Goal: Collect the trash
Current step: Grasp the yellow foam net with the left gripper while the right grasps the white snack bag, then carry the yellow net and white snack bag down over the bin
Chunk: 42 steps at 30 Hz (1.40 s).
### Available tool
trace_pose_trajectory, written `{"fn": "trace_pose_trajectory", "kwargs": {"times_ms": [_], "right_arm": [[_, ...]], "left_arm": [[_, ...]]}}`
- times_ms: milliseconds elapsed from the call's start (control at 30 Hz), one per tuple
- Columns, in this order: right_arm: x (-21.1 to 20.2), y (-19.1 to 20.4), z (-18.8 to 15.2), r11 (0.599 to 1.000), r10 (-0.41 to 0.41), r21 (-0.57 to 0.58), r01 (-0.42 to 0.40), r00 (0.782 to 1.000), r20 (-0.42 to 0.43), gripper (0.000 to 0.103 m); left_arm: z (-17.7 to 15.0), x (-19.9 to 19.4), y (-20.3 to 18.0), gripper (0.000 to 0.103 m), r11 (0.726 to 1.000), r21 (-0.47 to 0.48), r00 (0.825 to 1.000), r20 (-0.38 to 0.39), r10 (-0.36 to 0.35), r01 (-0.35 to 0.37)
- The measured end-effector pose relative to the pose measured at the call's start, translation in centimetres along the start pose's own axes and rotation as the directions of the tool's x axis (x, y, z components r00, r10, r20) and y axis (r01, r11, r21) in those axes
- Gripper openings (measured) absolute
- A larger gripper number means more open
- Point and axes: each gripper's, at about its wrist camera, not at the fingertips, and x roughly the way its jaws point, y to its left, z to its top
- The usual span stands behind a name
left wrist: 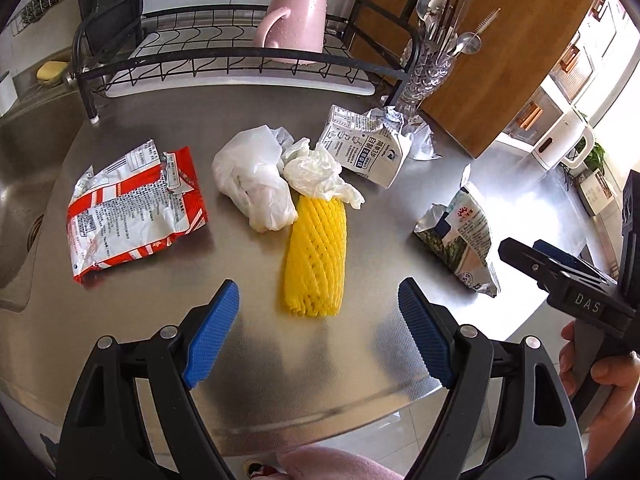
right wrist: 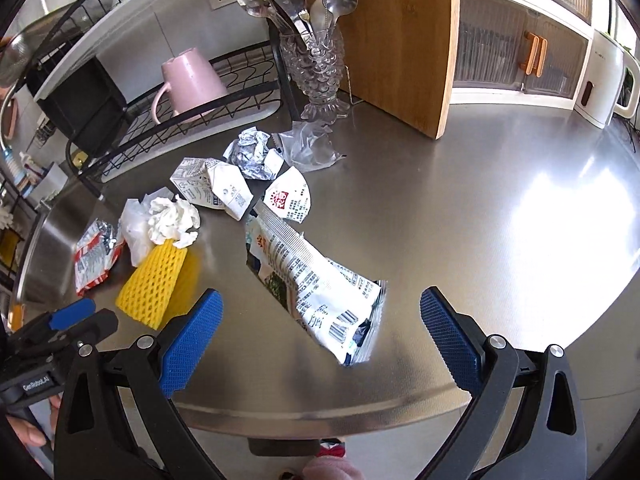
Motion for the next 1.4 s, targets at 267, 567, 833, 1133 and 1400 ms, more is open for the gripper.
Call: {"fn": "trace_pose_trajectory", "kwargs": {"times_ms": [267,567,833,1133,1400], "right_arm": [[4.3,0.2,0.6,0.996,0.012,-0.087,-0.018,0.997,-0.072,0.071],[4.3,0.6,0.1,0.994,0.026,-0.103,-0.033,0.997,-0.069,0.039],[1.5,1.6,-1.7,0.993,0.086,-0.071,-0.091,0.994,-0.06,0.02],[-3.0,4.3,-6.4,0.988,0.142,-0.052,-0.143,0.989,-0.03,0.016],[-6.6,7.5,-13.4,0.981,0.179,-0.067,-0.182,0.983,-0.044,0.016]], "left_arm": [[0.6,3.9,0.3,0.046,1.0,-0.019,0.997,-0.079,0.003,-0.005],[0.1,3.9,-0.1,0.01,1.0,0.003,0.997,-0.077,-0.016,0.016],[-2.8,1.0,-0.9,0.008,0.998,0.051,0.997,-0.063,-0.042,0.045],[-8.3,-4.7,0.2,0.008,0.997,0.061,0.999,-0.027,-0.036,0.037],[-15.7,-9.1,1.7,0.008,0.999,0.052,0.999,-0.03,-0.013,0.015]]}}
